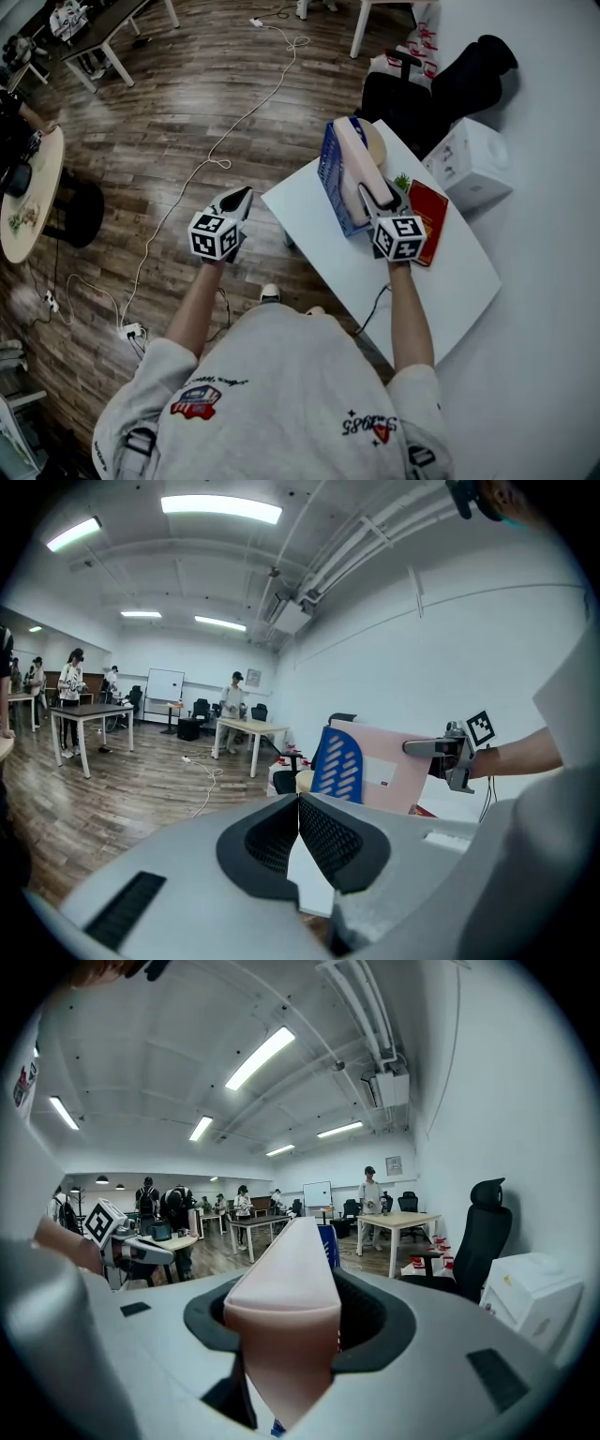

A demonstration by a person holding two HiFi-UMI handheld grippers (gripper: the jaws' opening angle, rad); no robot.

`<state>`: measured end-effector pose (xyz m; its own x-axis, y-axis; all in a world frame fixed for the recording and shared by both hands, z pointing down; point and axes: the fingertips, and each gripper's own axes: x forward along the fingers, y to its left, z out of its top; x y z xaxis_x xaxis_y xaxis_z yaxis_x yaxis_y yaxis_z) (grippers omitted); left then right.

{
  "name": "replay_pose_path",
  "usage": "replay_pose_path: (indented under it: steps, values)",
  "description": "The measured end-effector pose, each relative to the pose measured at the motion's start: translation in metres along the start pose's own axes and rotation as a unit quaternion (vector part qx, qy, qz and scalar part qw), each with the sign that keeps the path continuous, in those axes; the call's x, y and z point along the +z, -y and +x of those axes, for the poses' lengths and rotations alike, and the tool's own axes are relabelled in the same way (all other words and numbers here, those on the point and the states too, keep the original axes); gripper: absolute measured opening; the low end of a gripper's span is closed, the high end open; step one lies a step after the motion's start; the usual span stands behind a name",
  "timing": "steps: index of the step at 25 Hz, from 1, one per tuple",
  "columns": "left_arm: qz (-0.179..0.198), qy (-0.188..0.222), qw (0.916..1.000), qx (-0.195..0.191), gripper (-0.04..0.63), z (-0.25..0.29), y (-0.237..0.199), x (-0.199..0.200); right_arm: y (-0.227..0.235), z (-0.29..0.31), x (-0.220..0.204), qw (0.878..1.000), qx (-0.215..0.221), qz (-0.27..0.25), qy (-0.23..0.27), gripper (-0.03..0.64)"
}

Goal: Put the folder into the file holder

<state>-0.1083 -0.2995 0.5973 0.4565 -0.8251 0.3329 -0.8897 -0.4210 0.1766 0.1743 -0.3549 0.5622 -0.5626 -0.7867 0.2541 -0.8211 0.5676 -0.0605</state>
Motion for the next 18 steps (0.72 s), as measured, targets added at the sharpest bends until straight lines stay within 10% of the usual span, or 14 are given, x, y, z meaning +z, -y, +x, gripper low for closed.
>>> replay_pose_path:
  steps: [10, 18]
  values:
    - [0.025, 0.004, 0.9989, -0.040, 0.006, 0.026, 0.028, 0.014, 0.012, -0.070, 0.003, 0.999, -0.031, 0.003, 0.011, 0.212]
    - [0.043, 0.011, 0.9959, -0.079, 0.006, 0.051, 0.061, 0.033, 0.062, -0.134, -0.001, 0.985, -0.166, 0.046, 0.034, 0.078]
